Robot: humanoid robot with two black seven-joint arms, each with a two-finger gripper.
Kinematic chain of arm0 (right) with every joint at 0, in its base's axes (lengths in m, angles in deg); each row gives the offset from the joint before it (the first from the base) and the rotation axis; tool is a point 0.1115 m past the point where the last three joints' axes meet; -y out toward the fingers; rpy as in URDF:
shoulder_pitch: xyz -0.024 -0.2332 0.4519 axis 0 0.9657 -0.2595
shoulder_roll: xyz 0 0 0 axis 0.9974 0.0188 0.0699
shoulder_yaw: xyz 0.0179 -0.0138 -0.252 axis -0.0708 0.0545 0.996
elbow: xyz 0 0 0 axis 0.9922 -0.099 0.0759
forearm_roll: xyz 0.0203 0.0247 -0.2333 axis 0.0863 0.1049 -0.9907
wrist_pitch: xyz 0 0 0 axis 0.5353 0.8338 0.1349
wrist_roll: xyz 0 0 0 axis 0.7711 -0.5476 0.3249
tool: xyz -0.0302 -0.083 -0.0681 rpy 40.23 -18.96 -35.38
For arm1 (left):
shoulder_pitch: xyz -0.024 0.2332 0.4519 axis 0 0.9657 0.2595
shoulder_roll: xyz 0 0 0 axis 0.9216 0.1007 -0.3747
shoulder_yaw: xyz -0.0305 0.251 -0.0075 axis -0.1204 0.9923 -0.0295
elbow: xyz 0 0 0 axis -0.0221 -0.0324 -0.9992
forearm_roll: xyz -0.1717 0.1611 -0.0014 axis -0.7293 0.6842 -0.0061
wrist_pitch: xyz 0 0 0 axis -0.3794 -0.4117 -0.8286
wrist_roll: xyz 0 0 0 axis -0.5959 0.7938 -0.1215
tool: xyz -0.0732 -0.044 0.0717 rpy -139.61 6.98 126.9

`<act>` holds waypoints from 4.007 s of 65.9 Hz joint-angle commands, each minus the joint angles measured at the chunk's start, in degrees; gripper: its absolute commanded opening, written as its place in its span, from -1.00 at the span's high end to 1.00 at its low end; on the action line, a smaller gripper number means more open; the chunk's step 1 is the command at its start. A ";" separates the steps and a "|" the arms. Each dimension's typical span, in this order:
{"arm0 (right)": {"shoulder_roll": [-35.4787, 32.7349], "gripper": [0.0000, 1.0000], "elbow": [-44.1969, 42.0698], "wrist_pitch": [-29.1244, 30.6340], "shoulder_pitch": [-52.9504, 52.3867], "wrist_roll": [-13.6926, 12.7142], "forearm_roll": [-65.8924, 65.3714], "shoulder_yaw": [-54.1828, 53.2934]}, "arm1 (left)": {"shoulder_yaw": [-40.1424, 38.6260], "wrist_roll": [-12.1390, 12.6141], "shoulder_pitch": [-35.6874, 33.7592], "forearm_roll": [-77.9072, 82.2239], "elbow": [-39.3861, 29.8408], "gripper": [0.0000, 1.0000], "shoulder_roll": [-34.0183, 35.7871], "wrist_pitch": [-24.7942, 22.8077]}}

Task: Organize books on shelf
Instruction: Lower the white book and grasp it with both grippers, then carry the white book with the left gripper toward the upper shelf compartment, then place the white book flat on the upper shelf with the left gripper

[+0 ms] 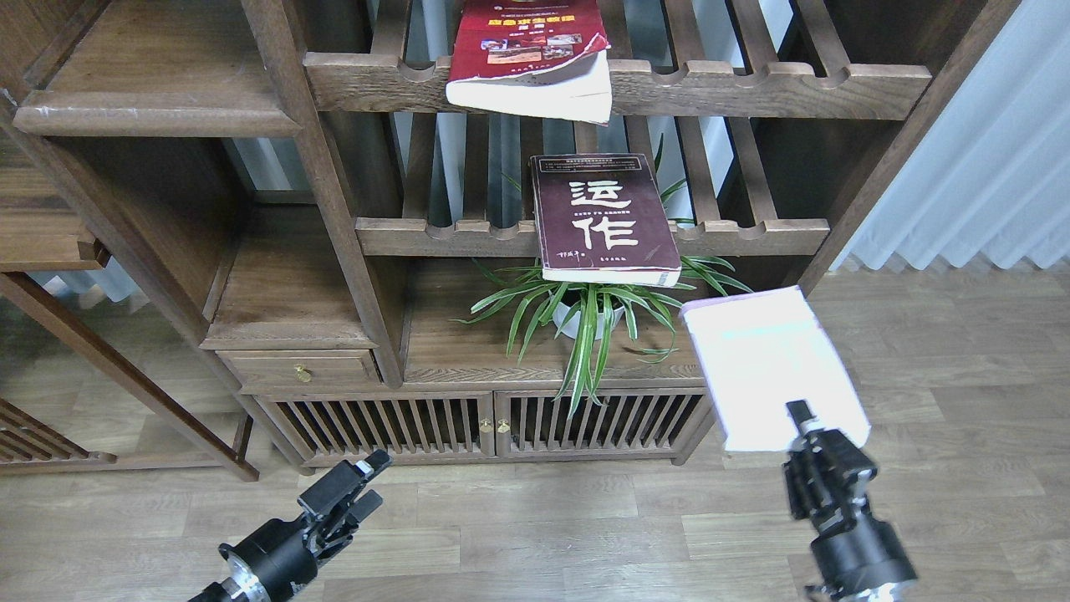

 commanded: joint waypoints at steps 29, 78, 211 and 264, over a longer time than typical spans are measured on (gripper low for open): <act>5.86 0.90 -3.49 -0.02 -1.03 -8.43 -1.94 10.31 | 0.61 -0.50 0.41 -0.44 -0.25 -1.00 -9.95 0.00; 6.13 0.87 -3.66 -0.02 -2.00 -14.68 -2.30 16.55 | 6.67 -0.50 0.32 -0.18 0.27 -0.11 -12.94 0.00; 6.92 -1.00 -12.80 -0.02 -7.98 -13.71 -4.14 15.58 | -38.94 5.83 0.42 -6.24 -21.08 0.90 32.31 0.00; 7.01 -1.00 -13.07 -0.02 -7.63 -13.71 -4.05 15.49 | -34.47 11.24 -51.97 34.53 6.86 0.87 28.28 0.00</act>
